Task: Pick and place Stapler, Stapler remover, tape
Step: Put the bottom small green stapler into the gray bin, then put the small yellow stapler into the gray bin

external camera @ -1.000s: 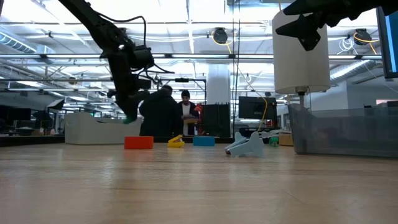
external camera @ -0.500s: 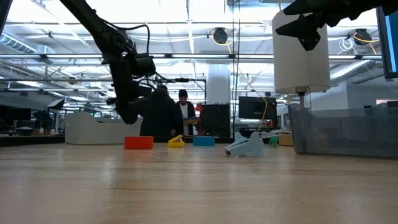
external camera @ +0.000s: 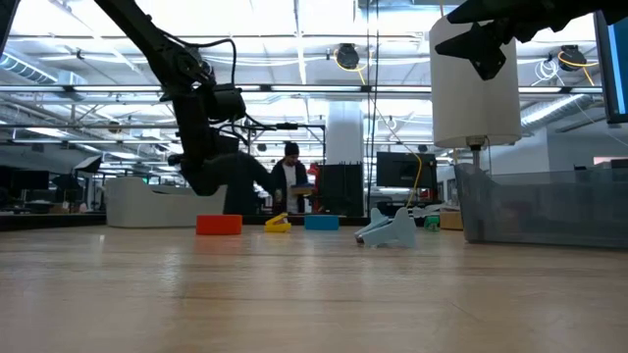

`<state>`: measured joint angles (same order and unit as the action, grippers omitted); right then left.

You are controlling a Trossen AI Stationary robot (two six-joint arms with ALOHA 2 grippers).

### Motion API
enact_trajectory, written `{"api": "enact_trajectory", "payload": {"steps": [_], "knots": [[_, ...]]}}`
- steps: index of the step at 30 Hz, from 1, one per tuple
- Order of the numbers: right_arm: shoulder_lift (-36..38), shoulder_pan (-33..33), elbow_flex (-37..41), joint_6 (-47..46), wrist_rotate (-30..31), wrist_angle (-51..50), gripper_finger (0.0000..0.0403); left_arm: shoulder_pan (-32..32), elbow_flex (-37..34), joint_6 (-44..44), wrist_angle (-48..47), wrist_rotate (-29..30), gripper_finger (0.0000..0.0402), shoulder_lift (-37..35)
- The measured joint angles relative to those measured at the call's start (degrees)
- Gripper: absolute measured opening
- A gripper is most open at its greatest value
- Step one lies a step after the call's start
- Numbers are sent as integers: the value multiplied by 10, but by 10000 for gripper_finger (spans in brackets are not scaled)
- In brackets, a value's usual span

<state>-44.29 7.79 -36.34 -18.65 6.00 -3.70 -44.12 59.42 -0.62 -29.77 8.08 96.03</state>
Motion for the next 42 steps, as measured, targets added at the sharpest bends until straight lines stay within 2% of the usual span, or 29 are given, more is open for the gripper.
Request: {"api": "enact_trajectory", "payload": {"steps": [5,11,17,22,26,29,34,38,42], "knots": [[0,0,0,0,0,0,210,0,0,-11,-1,-1,214,-5],[0,0,0,0,0,0,210,0,0,-8,-10,-2,231,-68],[0,0,0,1,0,0,210,10,0,-6,-26,-5,232,-207],[0,0,0,1,0,0,210,38,0,7,-67,-42,232,-347],[0,0,0,5,0,0,210,86,0,-18,-102,-86,232,-440],[0,0,0,12,0,0,210,141,1,-64,-113,-91,232,-479],[0,0,0,12,0,0,210,245,1,-109,-100,-53,232,-472],[0,0,0,12,0,0,210,314,1,-103,-95,8,232,-411],[0,0,0,11,0,0,210,350,1,-74,-80,36,232,-325]]}}
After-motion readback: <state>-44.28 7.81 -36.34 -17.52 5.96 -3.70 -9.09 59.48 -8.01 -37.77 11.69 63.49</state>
